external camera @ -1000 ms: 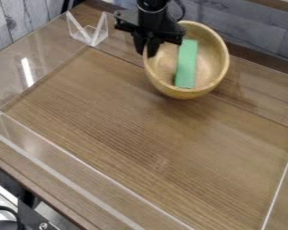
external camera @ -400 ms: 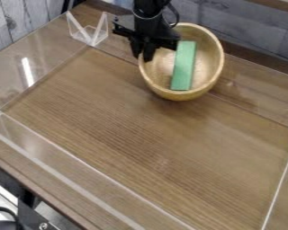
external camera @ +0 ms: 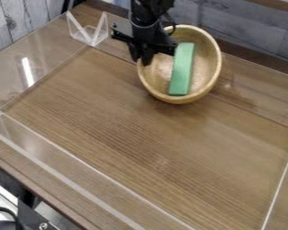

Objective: Move green object from inside the wooden bowl to the table next to it

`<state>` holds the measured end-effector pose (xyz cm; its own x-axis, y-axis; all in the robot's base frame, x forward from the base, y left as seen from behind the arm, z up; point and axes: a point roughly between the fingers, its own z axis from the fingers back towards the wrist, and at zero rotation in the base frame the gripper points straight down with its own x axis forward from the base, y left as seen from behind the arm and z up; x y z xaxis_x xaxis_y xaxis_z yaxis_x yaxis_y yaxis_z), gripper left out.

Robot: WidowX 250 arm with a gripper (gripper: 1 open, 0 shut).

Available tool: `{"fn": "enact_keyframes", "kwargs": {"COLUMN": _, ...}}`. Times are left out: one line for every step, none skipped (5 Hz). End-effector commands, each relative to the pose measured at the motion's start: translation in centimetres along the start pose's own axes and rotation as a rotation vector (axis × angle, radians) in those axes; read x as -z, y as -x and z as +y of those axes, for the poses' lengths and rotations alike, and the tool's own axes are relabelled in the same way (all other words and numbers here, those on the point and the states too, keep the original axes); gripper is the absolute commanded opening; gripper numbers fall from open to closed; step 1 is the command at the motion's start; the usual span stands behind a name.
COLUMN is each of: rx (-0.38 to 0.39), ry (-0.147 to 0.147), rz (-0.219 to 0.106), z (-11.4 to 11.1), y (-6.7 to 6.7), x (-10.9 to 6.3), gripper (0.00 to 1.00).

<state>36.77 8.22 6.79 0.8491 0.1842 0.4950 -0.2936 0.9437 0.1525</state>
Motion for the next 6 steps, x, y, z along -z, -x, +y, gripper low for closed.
{"fn": "enact_keyframes", "kwargs": {"rx": -0.159, "ry": 0.036, "rz": -0.043, "z": -1.3, "y": -1.3, "x": -0.1, "gripper": 0.00}}
{"fn": "enact_keyframes", "kwargs": {"rx": -0.200, "ry": 0.040, "rz": -0.050, "z": -1.7, "y": -1.4, "x": -0.7, "gripper": 0.00}}
{"fn": "enact_keyframes", "kwargs": {"rx": -0.228, "ry": 0.051, "rz": -0.056, "z": -0.9, "y": -1.5, "x": -0.3, "gripper": 0.00}}
{"fn": "enact_keyframes", "kwargs": {"rx": -0.256, "ry": 0.062, "rz": -0.062, "z": -0.2, "y": -1.6, "x": 0.3, "gripper": 0.00}}
{"fn": "enact_keyframes", "kwargs": {"rx": -0.211, "ry": 0.116, "rz": -0.067, "z": -0.2, "y": -1.4, "x": 0.6, "gripper": 0.00}}
{"fn": "enact_keyframes", "kwargs": {"rx": -0.163, "ry": 0.159, "rz": -0.074, "z": -0.3, "y": -1.0, "x": 1.0, "gripper": 0.00}}
